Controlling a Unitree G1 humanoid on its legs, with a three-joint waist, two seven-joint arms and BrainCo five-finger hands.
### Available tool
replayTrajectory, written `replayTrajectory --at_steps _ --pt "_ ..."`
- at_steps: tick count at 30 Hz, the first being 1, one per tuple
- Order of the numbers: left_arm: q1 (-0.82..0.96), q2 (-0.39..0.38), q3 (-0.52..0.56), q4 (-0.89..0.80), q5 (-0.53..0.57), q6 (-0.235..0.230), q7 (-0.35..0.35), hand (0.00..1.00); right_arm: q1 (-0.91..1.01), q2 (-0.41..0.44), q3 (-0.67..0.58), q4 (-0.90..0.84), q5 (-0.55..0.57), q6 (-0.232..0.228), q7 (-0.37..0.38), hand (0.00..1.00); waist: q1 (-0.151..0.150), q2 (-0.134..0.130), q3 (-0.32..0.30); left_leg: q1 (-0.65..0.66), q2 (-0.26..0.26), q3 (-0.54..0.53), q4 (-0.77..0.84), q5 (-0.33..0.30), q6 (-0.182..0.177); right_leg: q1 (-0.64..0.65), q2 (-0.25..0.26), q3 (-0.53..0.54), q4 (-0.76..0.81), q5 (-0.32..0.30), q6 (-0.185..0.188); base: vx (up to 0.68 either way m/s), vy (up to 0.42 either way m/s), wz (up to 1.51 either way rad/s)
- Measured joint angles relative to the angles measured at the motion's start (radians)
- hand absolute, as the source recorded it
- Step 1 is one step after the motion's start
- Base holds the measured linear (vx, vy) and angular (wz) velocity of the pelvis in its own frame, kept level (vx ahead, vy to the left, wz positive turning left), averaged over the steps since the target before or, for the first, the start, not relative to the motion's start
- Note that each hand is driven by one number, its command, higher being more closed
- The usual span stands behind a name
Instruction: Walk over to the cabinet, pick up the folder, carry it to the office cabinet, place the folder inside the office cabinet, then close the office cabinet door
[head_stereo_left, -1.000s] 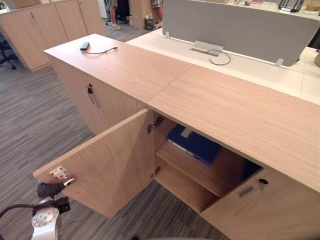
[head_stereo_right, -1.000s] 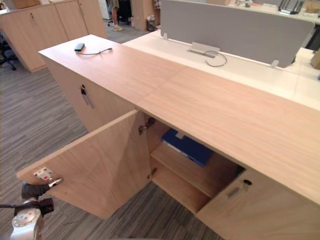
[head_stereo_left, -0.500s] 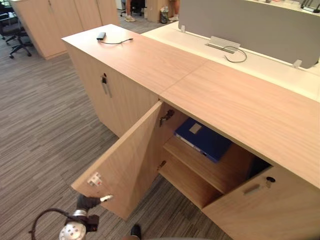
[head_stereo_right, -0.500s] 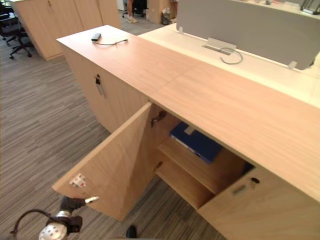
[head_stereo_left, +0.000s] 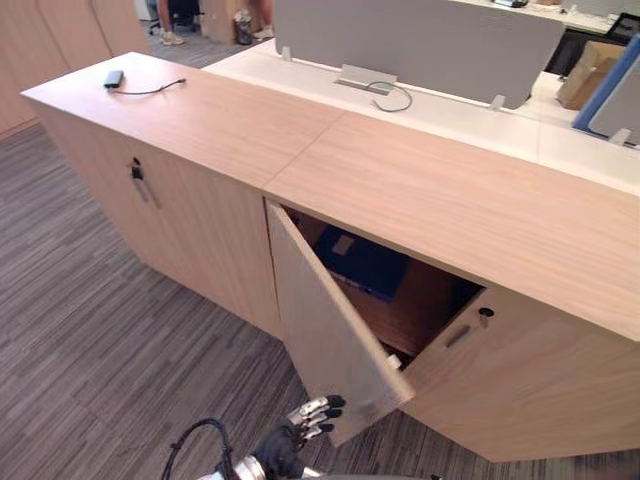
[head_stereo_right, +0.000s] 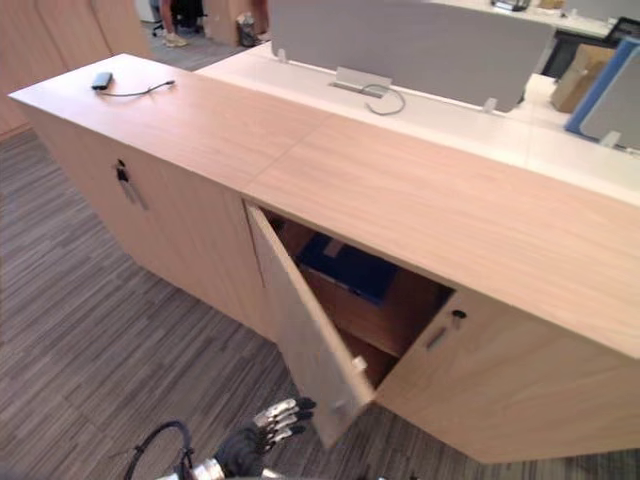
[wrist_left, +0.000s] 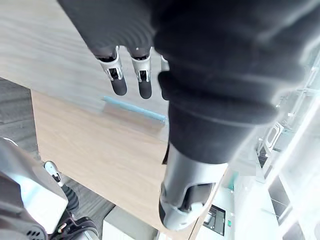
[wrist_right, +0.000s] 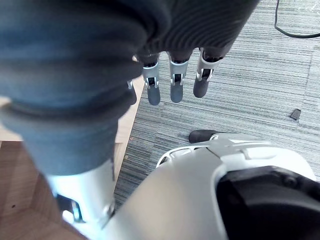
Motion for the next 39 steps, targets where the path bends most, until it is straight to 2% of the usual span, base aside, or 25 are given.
replayTrajectory --at_steps 3,10,16,17,21,25,27,28,29,31,33,34,35,36,37,38,39 --pt "-0.001 0.002 -0.005 0.0 -0.046 0.0 -0.001 0.0 -0.005 -0.006 0.023 0.007 0.0 0.001 0.001 0.0 -0.006 0.001 -0.004 0.012 0.001 0.015 0.0 -0.006 -0.001 0.002 0.0 0.015 0.0 0.001 -0.001 -0.01 0.004 -0.12" --pt "0.0 -0.009 -0.021 0.0 -0.075 0.001 0.001 0.0 -0.017 -0.013 0.041 0.019 0.0 0.003 0.002 0.0 -0.021 0.003 -0.015 0.029 0.003 0.056 0.0 -0.018 -0.006 -0.001 0.002 0.054 -0.013 0.015 0.001 -0.02 0.009 -0.19" --pt "-0.036 -0.122 0.039 0.026 -0.075 0.003 0.026 0.0 -0.027 -0.028 0.079 0.017 0.001 0.006 0.014 0.0 -0.047 0.022 -0.031 0.058 0.007 0.14 0.0 -0.046 -0.015 -0.011 0.006 0.1 -0.033 0.05 -0.004 -0.04 0.012 -0.42" --pt "-0.046 -0.156 0.078 0.049 -0.075 0.003 0.045 0.0 -0.026 -0.029 0.079 0.018 0.001 0.007 0.017 0.0 -0.049 0.025 -0.034 0.071 0.013 0.16 0.0 -0.052 -0.018 -0.008 0.011 0.1 -0.036 0.055 -0.01 -0.02 -0.013 -0.35" --pt "-0.076 -0.205 0.161 0.097 -0.073 0.006 0.09 0.0 -0.02 -0.03 0.078 0.017 0.004 0.012 0.02 0.0 -0.061 0.029 -0.036 0.099 0.025 0.174 0.0 -0.061 -0.03 0.018 0.026 0.1 -0.053 0.061 -0.015 -0.01 -0.038 -0.18" --pt "-0.133 -0.269 0.237 0.15 -0.044 0.007 0.148 0.0 -0.013 -0.037 0.063 0.011 0.006 0.014 0.02 0.0 -0.066 0.046 -0.046 0.1 0.04 0.175 0.008 -0.073 -0.042 0.023 0.04 0.098 -0.066 0.06 -0.015 0.01 -0.053 -0.07" --pt "-0.163 -0.299 0.269 0.183 -0.017 0.006 0.182 0.0 -0.007 -0.037 0.056 -0.005 0.008 0.015 0.019 0.0 -0.065 0.054 -0.04 0.091 0.055 0.179 0.051 -0.106 -0.046 0.024 0.048 0.096 -0.064 0.057 -0.019 0.03 -0.058 -0.22" --pt "-0.187 -0.317 0.293 0.214 -0.002 0.004 0.206 0.0 -0.001 -0.038 0.055 -0.019 0.011 0.015 0.018 0.0 -0.067 0.059 -0.039 0.074 0.075 0.185 0.116 -0.146 -0.053 0.024 0.055 0.094 -0.057 0.049 -0.029 0.05 -0.084 -0.36" --pt "-0.217 -0.331 0.318 0.247 0.014 0.003 0.227 0.0 -0.001 -0.042 0.055 -0.022 0.02 0.015 0.015 0.0 -0.069 0.068 -0.035 0.049 0.109 0.192 0.209 -0.201 -0.063 0.022 0.067 0.09 -0.038 0.031 -0.041 0.05 -0.096 -0.38" --pt "-0.259 -0.342 0.35 0.292 0.026 0.002 0.249 0.0 -0.001 -0.048 0.045 -0.025 0.042 0.015 0.012 0.0 -0.072 0.09 -0.027 0.023 0.167 0.2 0.327 -0.259 -0.088 0.02 0.094 0.095 -0.009 0.004 -0.049 0.08 -0.121 -0.41" --pt "-0.32 -0.35 0.43 0.372 0.053 0.002 0.297 0.0 0.004 -0.048 0.021 -0.026 0.045 0.015 0.005 0.0 -0.073 0.103 -0.028 -0.026 0.231 0.165 0.5 -0.268 -0.094 0.022 0.128 0.139 0.012 -0.008 -0.05 0.13 -0.159 -0.56" --pt "-0.334 -0.352 0.455 0.387 0.058 0.002 0.309 0.0 0.004 -0.048 0.02 -0.028 0.045 0.015 0.003 0.0 -0.074 0.102 -0.026 -0.05 0.239 0.142 0.553 -0.264 -0.088 0.024 0.13 0.148 0.013 -0.008 -0.05 0.16 -0.123 -0.41" --pt "-0.355 -0.352 0.487 0.404 0.07 0.003 0.332 0.0 0.001 -0.047 0.018 -0.032 0.045 0.015 -0.001 0.0 -0.067 0.089 -0.009 -0.11 0.236 0.074 0.659 -0.272 -0.064 0.037 0.115 0.172 0.018 -0.011 -0.055 0.13 -0.043 -0.45" --pt "-0.366 -0.357 0.491 0.411 0.101 0.003 0.351 0.0 -0.005 -0.055 0.012 -0.032 0.045 0.017 -0.003 0.0 -0.048 0.083 0.011 -0.121 0.175 -0.003 0.648 -0.325 -0.06 0.039 0.089 0.201 0.033 -0.012 -0.057 0.11 0.006 -0.51" --pt "-0.366 -0.361 0.49 0.411 0.116 0.003 0.36 0.0 -0.007 -0.057 0.005 -0.032 0.045 0.017 -0.004 0.0 -0.043 0.082 0.015 -0.126 0.141 -0.034 0.625 -0.346 -0.055 0.037 0.074 0.216 0.038 -0.012 -0.057 0.05 0.108 -0.58" --pt "-0.366 -0.375 0.486 0.411 0.145 0.003 0.371 0.0 -0.008 -0.058 -0.014 -0.032 0.044 0.017 -0.004 0.0 -0.036 0.084 0.017 -0.121 0.073 -0.093 0.534 -0.35 -0.05 0.034 0.052 0.23 0.044 -0.012 -0.057 0.03 0.115 -0.58" --pt "-0.366 -0.388 0.48 0.412 0.167 0.001 0.384 0.0 -0.01 -0.062 -0.018 -0.034 0.044 0.016 -0.003 0.0 -0.031 0.106 0.019 -0.09 0.048 -0.143 0.395 -0.312 -0.051 0.023 0.058 0.237 0.053 -0.013 -0.055 0.03 0.15 -0.57"
